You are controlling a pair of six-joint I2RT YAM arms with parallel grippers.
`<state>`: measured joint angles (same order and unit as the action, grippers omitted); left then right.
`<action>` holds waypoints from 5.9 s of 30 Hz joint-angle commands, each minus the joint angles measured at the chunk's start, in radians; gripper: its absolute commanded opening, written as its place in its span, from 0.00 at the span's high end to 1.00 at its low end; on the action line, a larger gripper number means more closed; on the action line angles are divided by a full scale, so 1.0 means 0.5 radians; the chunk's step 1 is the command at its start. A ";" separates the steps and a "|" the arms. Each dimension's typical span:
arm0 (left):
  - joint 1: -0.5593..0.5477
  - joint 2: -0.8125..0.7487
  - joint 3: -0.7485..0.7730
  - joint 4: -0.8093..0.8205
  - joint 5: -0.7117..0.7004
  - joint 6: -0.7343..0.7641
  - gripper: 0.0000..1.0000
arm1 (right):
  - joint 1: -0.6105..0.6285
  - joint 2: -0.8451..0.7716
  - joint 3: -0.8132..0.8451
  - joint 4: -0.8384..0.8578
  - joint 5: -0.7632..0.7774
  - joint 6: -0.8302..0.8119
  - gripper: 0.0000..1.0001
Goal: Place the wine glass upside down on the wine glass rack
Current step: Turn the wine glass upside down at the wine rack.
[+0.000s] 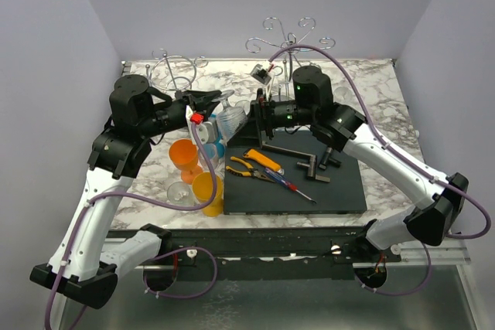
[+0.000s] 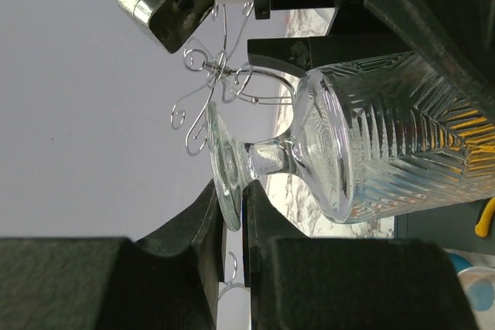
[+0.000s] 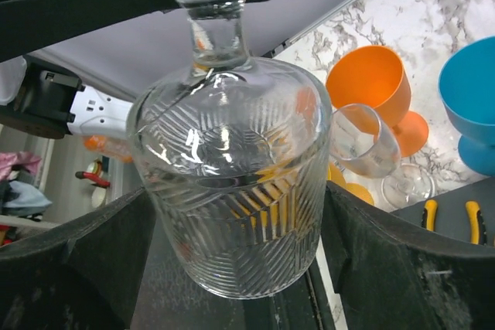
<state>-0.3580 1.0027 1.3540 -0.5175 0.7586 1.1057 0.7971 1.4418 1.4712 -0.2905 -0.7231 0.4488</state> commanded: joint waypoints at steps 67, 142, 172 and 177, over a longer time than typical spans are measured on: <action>-0.054 0.881 0.580 0.397 -0.432 -2.181 0.10 | -1.133 -0.622 -0.951 0.537 0.951 -0.939 0.99; 0.059 1.322 0.861 0.350 -0.539 -1.662 0.19 | -0.534 0.060 -0.955 1.760 1.402 -0.573 0.99; 0.056 1.398 0.944 0.365 -0.442 -1.736 0.31 | -0.257 0.243 -0.898 1.991 1.673 -0.699 0.99; 0.056 1.421 0.976 0.363 -0.490 -1.752 0.31 | -0.236 0.183 -0.991 2.029 1.698 -0.708 0.99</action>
<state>-0.3332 1.6947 1.8004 -0.3382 0.5121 0.2508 0.6598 1.5635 0.9958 0.6285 0.1013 0.1196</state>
